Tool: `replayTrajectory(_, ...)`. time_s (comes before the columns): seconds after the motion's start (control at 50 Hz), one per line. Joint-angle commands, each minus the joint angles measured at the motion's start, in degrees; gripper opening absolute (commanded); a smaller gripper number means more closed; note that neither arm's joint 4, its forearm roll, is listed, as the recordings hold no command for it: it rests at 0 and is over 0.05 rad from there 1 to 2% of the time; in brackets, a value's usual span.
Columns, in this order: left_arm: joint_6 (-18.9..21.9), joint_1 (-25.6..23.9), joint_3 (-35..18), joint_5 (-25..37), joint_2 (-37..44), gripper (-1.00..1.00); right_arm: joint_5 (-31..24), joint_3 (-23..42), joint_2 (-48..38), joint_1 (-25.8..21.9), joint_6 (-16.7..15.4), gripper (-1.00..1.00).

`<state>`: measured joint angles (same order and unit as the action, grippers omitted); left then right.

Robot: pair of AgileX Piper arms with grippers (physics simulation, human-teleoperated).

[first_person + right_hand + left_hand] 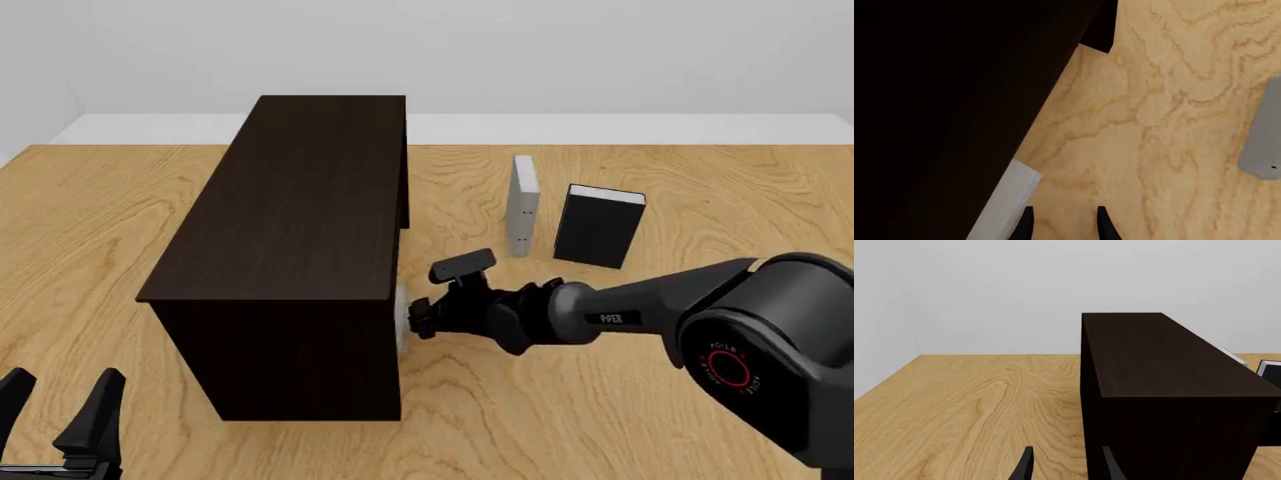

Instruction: Pick up the book on the right and place it under the cabinet shelf.

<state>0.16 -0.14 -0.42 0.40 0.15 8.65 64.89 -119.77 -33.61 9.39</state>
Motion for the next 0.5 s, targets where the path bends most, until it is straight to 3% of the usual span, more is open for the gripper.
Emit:
replayTrajectory(0.02,0.0,-0.1,-0.1,0.2,0.0,1.00,8.7,-7.1,-2.0,-1.6,8.9,1.00)
replayTrajectory(0.5,0.0,-0.1,-0.1,0.2,0.0,1.00,11.0,-23.1,23.3,1.7,7.9,1.00)
